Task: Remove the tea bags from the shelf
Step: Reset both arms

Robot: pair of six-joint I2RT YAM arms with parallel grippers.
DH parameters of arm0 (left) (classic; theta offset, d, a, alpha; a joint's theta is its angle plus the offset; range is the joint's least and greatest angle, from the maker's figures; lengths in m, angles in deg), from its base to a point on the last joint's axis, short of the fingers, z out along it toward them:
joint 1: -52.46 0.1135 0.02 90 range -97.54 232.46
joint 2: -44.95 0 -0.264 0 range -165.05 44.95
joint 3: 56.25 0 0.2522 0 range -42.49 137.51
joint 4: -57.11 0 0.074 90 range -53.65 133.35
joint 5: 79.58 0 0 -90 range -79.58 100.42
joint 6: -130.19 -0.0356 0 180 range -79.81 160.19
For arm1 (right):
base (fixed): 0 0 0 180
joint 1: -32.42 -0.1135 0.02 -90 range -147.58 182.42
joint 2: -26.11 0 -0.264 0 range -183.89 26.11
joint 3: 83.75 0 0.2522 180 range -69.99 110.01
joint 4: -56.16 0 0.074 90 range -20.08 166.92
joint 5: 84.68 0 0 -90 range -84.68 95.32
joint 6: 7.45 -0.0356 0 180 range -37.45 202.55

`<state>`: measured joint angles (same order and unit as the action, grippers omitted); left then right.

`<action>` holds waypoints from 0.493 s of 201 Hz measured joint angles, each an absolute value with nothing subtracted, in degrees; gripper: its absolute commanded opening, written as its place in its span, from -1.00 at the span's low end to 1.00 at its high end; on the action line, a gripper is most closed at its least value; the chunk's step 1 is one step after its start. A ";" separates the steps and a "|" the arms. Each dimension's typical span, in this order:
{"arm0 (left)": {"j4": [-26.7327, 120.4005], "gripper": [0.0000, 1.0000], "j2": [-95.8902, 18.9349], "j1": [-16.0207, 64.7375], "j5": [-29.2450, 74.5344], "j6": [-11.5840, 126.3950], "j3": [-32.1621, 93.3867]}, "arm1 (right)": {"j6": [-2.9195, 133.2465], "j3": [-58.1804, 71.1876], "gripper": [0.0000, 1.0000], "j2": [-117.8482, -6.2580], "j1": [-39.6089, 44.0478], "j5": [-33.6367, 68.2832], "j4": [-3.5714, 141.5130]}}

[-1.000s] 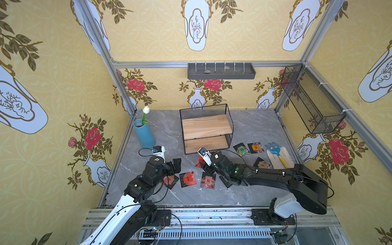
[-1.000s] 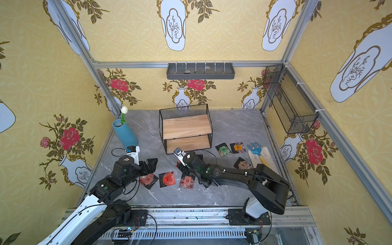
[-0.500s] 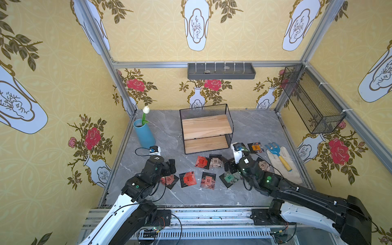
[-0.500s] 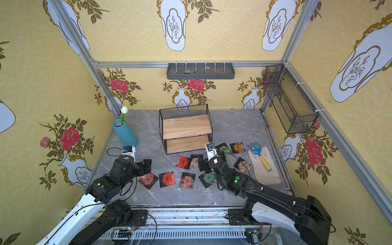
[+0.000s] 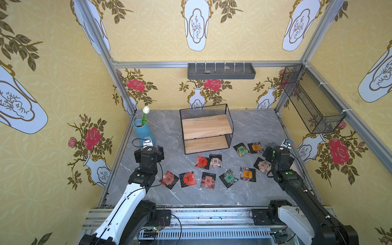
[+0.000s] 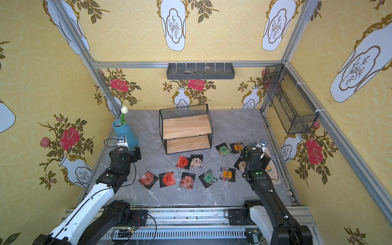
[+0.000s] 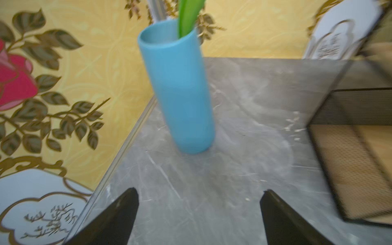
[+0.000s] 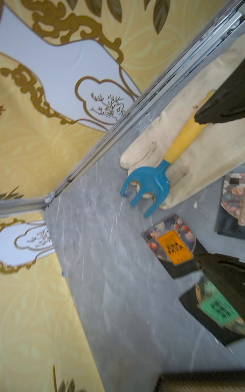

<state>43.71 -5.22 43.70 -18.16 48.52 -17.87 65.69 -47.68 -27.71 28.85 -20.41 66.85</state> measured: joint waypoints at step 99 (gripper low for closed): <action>94.14 1.00 -30.51 49.23 -7.54 39.80 -35.42 | 74.32 -64.88 0.95 -53.04 34.44 -8.78 16.14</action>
